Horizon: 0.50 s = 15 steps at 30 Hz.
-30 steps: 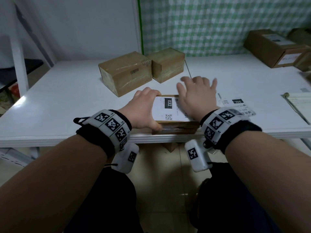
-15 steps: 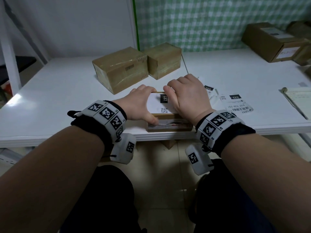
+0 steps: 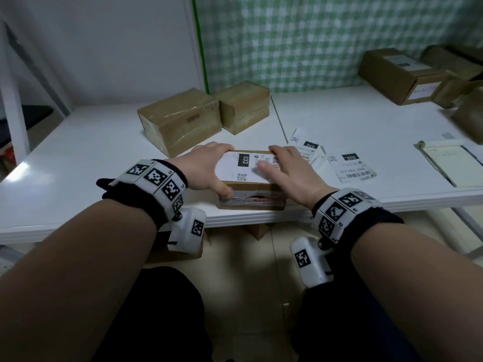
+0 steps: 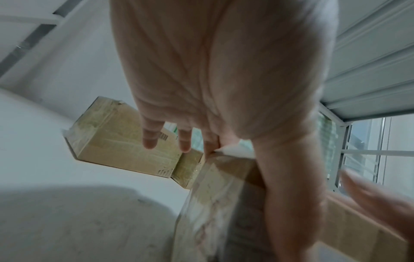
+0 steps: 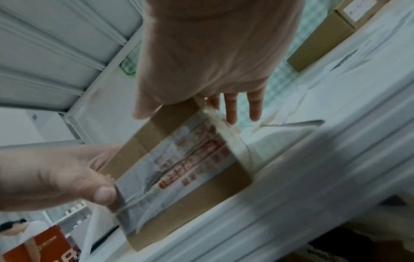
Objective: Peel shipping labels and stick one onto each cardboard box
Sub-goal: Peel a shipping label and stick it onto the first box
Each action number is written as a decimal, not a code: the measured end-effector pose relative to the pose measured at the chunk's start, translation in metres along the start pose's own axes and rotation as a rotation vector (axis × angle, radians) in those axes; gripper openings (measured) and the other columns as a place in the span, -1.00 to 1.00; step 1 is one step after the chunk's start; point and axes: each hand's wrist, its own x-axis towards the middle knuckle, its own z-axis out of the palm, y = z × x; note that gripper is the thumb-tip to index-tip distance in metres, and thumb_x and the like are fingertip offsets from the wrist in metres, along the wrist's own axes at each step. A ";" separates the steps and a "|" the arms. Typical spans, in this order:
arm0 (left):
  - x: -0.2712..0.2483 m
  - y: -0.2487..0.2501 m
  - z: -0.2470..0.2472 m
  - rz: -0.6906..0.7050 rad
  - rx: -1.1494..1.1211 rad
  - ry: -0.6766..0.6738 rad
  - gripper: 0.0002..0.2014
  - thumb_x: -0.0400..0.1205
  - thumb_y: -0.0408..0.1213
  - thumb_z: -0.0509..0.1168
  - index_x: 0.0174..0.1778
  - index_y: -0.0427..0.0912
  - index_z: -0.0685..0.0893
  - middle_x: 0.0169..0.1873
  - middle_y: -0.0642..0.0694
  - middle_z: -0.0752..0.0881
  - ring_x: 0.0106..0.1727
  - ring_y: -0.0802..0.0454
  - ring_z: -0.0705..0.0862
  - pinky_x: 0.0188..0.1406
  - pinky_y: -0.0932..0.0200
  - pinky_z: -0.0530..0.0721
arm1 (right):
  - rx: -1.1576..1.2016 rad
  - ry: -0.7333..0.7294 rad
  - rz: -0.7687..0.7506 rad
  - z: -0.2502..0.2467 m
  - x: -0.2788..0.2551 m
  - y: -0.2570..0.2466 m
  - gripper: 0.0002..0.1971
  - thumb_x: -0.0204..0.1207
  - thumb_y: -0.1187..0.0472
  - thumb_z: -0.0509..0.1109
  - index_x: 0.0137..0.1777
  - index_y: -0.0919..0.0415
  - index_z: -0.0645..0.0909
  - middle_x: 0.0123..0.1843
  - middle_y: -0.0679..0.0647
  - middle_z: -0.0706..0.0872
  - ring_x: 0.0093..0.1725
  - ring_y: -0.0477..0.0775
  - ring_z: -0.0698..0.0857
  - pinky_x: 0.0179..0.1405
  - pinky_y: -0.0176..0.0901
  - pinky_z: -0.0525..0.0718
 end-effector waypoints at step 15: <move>0.024 0.085 0.022 0.088 0.052 0.110 -0.37 0.68 0.22 -0.21 0.67 0.07 -0.07 0.69 0.02 -0.05 0.68 0.01 -0.20 0.57 -0.34 -0.30 | 0.096 -0.019 -0.016 0.012 -0.002 0.018 0.10 0.05 -0.19 0.65 0.56 0.08 0.19 0.46 0.10 0.39 0.44 0.05 0.44 0.41 -0.10 0.46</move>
